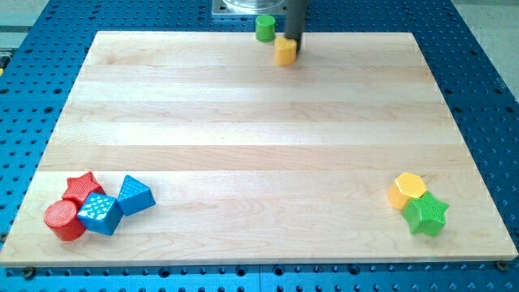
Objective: Push the heart close to the green star
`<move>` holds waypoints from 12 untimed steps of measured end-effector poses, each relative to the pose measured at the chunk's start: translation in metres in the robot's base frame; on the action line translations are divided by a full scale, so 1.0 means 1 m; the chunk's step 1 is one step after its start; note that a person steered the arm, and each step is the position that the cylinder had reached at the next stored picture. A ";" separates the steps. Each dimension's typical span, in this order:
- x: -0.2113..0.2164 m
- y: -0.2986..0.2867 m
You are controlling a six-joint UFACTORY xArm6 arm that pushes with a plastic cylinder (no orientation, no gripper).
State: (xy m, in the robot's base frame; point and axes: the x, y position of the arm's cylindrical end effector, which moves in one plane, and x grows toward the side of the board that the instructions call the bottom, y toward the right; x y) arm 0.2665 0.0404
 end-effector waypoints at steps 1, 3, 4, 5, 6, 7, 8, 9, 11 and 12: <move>0.121 -0.031; 0.054 -0.023; 0.083 -0.093; 0.151 -0.080; 0.167 -0.057; 0.141 -0.109; 0.099 -0.093; 0.106 -0.004; 0.119 0.099; 0.133 0.122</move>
State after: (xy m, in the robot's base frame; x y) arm 0.3992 0.1621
